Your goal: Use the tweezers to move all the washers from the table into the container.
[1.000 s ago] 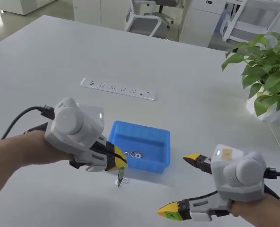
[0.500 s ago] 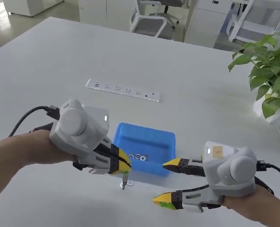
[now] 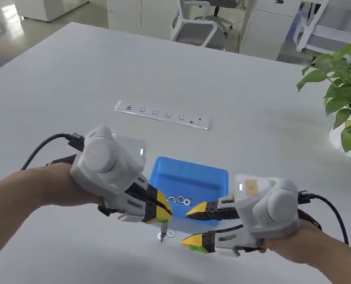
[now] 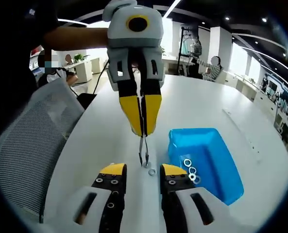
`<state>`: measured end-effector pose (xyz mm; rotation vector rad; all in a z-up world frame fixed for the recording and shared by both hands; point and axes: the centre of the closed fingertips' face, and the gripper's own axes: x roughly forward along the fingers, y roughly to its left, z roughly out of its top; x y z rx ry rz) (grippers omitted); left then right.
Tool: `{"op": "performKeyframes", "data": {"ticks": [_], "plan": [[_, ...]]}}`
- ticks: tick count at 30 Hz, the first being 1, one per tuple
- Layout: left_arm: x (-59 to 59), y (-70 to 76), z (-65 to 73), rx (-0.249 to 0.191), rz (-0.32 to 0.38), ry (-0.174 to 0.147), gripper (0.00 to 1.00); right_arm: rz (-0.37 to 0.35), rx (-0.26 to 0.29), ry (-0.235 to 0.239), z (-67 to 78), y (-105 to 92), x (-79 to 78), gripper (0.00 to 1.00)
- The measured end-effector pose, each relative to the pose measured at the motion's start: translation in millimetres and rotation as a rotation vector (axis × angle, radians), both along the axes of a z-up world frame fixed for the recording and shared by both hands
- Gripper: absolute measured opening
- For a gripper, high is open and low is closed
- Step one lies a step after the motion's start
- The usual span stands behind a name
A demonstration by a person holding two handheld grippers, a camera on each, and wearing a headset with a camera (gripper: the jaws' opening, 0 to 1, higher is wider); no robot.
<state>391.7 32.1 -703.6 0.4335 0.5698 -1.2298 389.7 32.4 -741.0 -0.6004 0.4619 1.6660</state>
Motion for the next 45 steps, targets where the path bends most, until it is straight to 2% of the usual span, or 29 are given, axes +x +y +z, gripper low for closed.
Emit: {"op": "performKeyframes", "data": {"ticks": [9, 19, 36, 45], "plan": [[0.0, -1.7, -0.1, 0.011, -0.023, 0.001, 0.05, 0.073, -0.012, -0.019, -4.4, 17.6, -2.1, 0.18], [0.2, 0.5, 0.0, 0.018, -0.027, 0.002, 0.05, 0.11, -0.023, -0.023, -8.6, 30.2, -4.1, 0.09], [2.4, -3.1, -0.2, 0.013, -0.019, 0.002, 0.05, 0.097, -0.043, -0.029, -9.6, 28.0, -2.6, 0.06], [1.6, -0.2, -0.5, 0.02, -0.012, 0.002, 0.06, 0.085, -0.053, -0.029, -9.5, 29.0, -3.3, 0.05]]}}
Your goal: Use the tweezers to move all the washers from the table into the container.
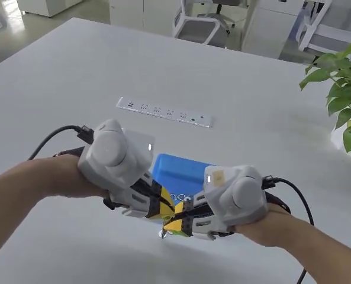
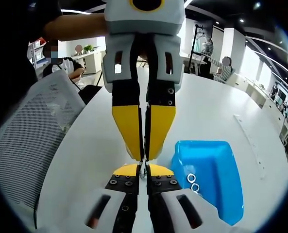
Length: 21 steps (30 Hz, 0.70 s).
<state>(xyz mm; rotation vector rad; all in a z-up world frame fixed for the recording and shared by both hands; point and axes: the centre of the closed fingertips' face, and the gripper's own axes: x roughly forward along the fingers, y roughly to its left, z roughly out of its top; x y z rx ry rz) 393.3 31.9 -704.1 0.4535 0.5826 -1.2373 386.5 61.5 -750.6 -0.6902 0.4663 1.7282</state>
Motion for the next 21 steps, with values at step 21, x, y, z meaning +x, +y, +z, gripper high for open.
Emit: {"op": "performKeyframes", "data": {"ticks": [21], "plan": [[-9.9, 11.3, 6.6, -0.053, 0.07, 0.043, 0.28, -0.006, -0.014, -0.008, -0.2, -2.9, -0.4, 0.05]]}}
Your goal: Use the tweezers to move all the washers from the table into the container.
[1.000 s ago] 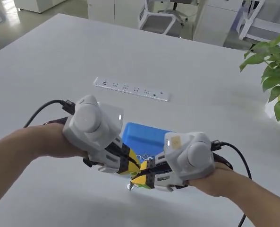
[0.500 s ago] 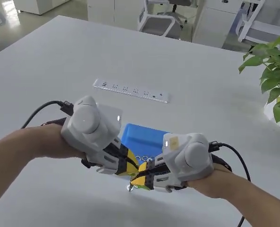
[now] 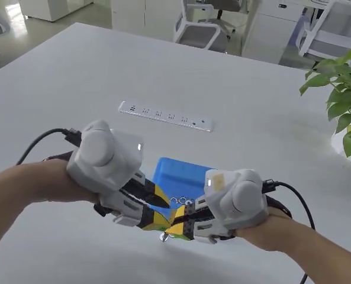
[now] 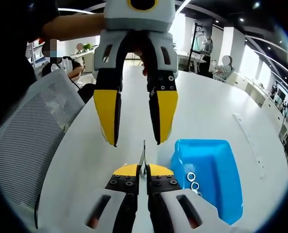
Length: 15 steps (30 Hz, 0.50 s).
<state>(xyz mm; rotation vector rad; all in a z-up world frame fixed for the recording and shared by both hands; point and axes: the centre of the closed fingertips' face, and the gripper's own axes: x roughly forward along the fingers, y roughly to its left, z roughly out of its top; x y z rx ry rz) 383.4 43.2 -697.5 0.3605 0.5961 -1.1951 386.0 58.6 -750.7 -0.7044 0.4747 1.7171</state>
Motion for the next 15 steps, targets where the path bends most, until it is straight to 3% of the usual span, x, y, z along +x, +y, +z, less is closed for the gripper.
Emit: {"op": "performKeyframes", "data": {"ticks": [10, 15], "plan": [[-3.4, 9.8, -2.7, -0.021, 0.066, -0.003, 0.58, -0.001, -0.003, -0.001, 0.4, -1.5, 0.4, 0.05], [-4.8, 16.2, -4.9, -0.019, 0.096, 0.0, 0.67, 0.0, -0.005, -0.003, 0.5, -2.0, 0.4, 0.05]]}}
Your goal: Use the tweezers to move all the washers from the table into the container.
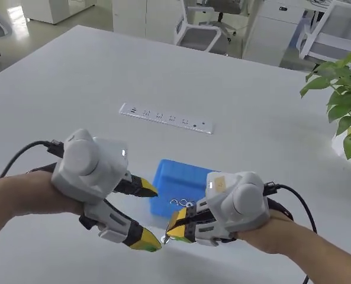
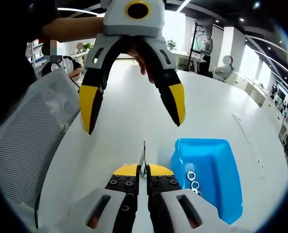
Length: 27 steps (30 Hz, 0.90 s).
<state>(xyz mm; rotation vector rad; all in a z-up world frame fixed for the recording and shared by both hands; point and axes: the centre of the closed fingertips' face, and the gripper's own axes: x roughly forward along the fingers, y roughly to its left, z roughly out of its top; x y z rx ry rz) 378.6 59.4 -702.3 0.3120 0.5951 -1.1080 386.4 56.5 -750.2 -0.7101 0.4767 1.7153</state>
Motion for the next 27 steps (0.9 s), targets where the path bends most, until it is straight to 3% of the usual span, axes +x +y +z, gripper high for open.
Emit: {"op": "performKeyframes", "data": {"ticks": [6, 15, 27], "plan": [[0.2, 3.9, 2.0, -0.018, 0.035, -0.012, 0.82, -0.003, 0.001, -0.002, 1.9, -2.5, -0.2, 0.05], [-4.1, 1.3, 8.1, -0.054, 0.076, -0.021, 0.95, -0.001, 0.009, -0.001, 10.3, -5.6, -1.6, 0.05], [-9.8, -0.9, 15.1, -0.07, 0.09, -0.023, 0.99, 0.013, 0.016, -0.029, 32.6, -13.8, 0.9, 0.05]]}}
